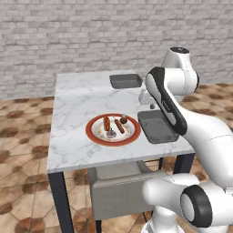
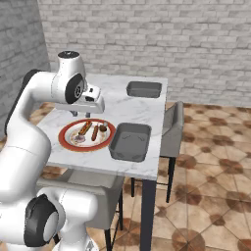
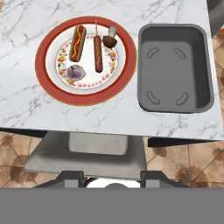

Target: Place one cooked food and one vegetable from the large plate to each tupperware container.

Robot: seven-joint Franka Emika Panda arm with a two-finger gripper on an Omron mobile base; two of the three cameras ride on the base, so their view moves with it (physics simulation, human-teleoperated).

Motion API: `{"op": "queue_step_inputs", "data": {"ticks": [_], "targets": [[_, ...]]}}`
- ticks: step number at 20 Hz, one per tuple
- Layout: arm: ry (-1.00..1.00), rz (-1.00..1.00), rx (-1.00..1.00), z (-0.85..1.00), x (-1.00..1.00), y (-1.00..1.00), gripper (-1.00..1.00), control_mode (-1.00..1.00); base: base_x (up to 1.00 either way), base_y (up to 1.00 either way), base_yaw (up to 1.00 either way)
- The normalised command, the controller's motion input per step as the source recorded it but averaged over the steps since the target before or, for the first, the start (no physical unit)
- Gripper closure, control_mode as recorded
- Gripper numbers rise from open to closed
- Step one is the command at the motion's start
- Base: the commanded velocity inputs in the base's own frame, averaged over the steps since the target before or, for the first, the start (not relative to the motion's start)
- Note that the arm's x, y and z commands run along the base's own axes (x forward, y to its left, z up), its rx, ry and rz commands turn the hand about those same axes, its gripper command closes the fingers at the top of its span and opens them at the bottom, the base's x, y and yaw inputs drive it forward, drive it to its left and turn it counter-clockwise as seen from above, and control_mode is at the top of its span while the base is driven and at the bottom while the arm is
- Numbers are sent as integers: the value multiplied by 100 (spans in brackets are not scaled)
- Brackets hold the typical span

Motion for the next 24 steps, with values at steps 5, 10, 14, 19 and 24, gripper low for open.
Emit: {"op": "queue_step_inputs", "data": {"ticks": [5,10,14,19,24], "targets": [[0,0,5,-6,-31,0,-100,-100,0,0,0],[1,0,4,-59,-8,24,-100,-100,0,0,0],[0,0,0,-57,43,22,-100,-100,0,0,0],[0,0,0,-44,70,9,-100,-100,0,0,0],[0,0,0,-51,59,12,-100,-100,0,0,0]]}}
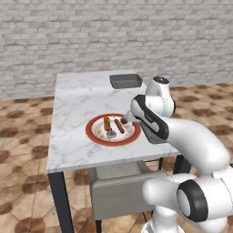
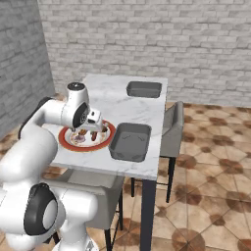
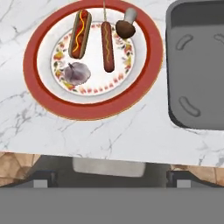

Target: Place one cooked food and one vegetable from the large plate to each tupperware container.

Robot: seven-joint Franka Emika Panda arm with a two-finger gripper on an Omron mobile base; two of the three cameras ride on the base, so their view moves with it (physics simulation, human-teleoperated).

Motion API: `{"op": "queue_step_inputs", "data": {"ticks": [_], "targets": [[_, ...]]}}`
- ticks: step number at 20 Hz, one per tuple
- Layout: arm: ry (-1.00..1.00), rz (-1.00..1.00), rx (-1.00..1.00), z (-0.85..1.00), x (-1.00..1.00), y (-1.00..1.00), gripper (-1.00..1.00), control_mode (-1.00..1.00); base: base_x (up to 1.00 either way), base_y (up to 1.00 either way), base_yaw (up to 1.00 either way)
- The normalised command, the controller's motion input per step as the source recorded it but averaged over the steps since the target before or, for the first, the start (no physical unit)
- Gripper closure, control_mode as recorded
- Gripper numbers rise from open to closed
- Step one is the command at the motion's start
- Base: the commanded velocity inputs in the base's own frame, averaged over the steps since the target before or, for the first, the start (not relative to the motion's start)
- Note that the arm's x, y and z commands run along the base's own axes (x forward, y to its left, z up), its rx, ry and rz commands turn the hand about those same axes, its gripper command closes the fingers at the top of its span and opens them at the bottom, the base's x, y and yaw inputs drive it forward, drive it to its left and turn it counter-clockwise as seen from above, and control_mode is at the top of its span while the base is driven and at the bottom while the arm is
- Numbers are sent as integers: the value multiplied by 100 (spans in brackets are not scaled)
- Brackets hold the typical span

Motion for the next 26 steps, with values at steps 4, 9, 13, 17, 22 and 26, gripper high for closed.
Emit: {"op": "queue_step_inputs", "data": {"ticks": [4,9,13,17,22,26], "targets": [[0,0,0,-55,60,30,-100,-100,0,0,0],[0,-1,0,-38,67,13,-100,-100,0,0,0],[0,0,0,-28,75,1,-100,-100,0,0,0],[0,-1,0,-32,64,14,-100,-100,0,0,0],[1,-1,0,-40,52,1,-100,-100,0,0,0],[0,0,0,-38,46,0,-100,-100,0,0,0]]}}
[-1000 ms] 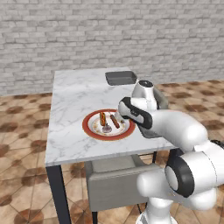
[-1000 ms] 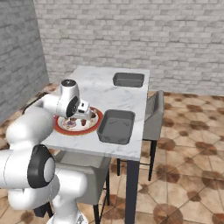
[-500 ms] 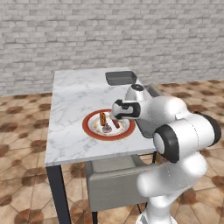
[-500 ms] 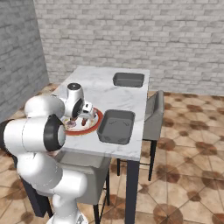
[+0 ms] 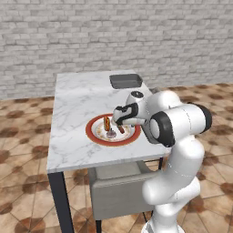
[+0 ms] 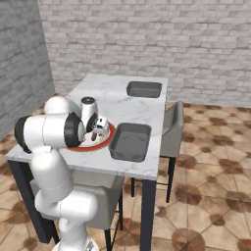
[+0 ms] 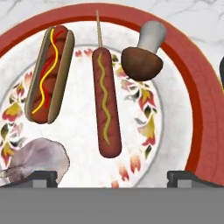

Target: Place one cooked food and one vegetable from the large plate to each tupperware container.

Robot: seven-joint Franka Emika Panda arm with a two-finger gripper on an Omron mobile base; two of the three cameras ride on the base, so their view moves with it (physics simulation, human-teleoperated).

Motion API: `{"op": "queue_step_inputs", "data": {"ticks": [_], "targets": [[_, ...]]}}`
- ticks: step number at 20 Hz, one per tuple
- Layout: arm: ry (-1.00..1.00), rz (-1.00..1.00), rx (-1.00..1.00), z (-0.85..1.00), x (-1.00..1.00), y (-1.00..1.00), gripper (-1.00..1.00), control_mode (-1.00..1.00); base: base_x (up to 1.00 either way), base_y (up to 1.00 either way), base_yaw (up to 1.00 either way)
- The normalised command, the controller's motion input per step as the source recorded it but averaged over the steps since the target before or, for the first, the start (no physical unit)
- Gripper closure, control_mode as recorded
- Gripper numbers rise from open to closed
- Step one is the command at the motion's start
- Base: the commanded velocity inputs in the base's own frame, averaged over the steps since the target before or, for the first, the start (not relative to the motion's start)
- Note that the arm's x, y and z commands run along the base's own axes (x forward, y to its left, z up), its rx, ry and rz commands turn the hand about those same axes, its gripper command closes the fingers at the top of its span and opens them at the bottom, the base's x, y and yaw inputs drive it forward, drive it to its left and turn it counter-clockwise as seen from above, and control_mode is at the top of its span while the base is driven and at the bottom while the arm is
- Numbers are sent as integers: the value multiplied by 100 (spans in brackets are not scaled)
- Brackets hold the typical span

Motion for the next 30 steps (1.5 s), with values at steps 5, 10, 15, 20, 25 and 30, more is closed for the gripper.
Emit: {"op": "queue_step_inputs", "data": {"ticks": [5,10,15,20,25,30], "targets": [[1,0,0,-35,43,6,-100,-100,0,0,0],[0,0,0,-32,29,5,-100,-100,0,0,0],[0,0,0,-33,14,1,-100,-100,0,0,0],[0,0,0,-37,11,23,100,-100,0,0,0],[0,0,0,-22,2,9,100,-100,0,0,0],[0,0,0,-3,-12,12,100,-100,0,0,0]]}}
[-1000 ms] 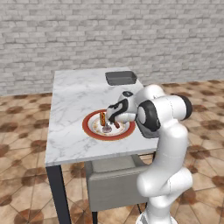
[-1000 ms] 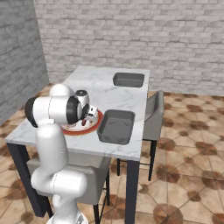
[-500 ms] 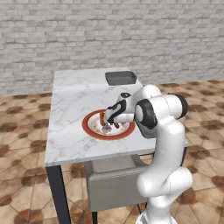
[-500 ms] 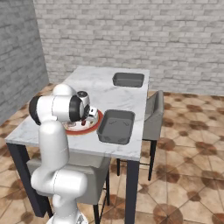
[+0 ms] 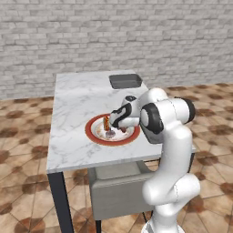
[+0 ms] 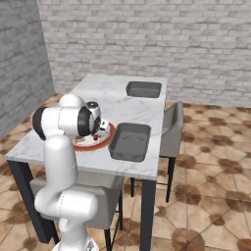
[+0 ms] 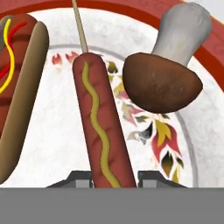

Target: Place one cooked food and one vegetable from the large plate to each tupperware container.

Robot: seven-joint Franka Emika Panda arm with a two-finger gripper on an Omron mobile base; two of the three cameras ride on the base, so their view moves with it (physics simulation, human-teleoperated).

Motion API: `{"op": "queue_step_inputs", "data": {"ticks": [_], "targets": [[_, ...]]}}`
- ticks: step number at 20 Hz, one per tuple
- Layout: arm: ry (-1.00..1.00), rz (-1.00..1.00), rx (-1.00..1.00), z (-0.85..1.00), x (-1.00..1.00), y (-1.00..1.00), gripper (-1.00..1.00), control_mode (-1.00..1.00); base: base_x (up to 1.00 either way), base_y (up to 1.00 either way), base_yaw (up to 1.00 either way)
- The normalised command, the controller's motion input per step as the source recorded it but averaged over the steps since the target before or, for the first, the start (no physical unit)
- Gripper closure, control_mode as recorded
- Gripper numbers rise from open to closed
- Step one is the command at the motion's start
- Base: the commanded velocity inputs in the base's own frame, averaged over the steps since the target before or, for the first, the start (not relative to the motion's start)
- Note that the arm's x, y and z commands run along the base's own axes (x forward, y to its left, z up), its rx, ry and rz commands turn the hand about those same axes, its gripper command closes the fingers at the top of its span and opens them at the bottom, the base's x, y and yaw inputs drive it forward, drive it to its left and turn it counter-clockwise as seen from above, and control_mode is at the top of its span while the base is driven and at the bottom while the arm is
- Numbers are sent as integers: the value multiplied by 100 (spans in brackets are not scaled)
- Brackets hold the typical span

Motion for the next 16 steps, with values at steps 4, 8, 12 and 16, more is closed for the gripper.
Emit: {"op": "queue_step_inputs", "data": {"ticks": [4,8,12,16], "targets": [[-2,0,0,17,-41,20,100,-100,0,0,0],[-13,0,-8,90,-36,5,100,-100,0,0,0],[-7,0,-8,100,-30,-10,100,-100,0,0,0],[-1,0,-2,96,-65,-50,100,-100,0,0,0]]}}
